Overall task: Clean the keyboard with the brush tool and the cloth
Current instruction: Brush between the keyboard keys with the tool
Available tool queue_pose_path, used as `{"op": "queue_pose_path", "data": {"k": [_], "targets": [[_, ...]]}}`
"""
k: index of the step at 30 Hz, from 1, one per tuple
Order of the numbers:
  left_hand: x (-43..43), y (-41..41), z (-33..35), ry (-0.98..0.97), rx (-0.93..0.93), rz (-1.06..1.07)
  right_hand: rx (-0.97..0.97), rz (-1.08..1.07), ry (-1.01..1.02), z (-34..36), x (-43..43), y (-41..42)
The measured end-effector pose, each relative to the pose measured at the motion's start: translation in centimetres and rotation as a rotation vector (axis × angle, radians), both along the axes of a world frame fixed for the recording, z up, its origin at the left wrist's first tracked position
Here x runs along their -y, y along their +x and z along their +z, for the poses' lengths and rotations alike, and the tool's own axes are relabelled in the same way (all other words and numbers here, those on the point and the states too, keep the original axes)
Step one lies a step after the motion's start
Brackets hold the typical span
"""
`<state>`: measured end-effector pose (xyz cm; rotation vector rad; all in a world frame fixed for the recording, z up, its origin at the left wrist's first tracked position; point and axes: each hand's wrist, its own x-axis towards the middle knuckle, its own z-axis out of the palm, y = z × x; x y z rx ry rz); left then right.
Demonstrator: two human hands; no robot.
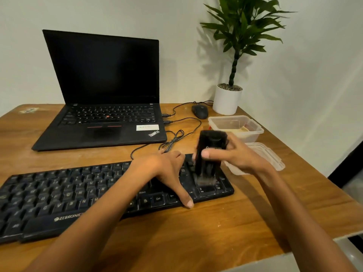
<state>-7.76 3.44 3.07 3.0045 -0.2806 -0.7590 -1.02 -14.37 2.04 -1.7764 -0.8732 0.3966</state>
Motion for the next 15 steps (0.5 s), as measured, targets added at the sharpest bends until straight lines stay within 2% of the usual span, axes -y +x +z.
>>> {"op": "queue_pose_path", "data": {"k": [2, 5, 7, 10, 13, 15], "targets": [[0.0, 0.0, 0.0, -0.005, -0.004, 0.0, -0.034, 0.007, -0.079, -0.3, -0.5, -0.1], [-0.1, 0.1, -0.1, -0.002, -0.016, -0.004, 0.059, -0.13, 0.022, 0.0, -0.8, 0.3], [-0.2, 0.0, -0.3, -0.017, -0.012, -0.006, 0.039, -0.086, 0.045, 0.0, -0.6, 0.0], [-0.5, 0.2, -0.7, -0.033, -0.016, -0.003, -0.032, 0.01, -0.05, -0.3, 0.2, -0.7], [-0.7, 0.3, -0.9, -0.033, -0.022, -0.003, 0.004, -0.158, -0.04, 0.6, 1.4, -0.3], [-0.8, 0.1, -1.0, -0.052, -0.011, -0.008, 0.039, -0.168, 0.009, 1.1, 1.3, -0.5]]}}
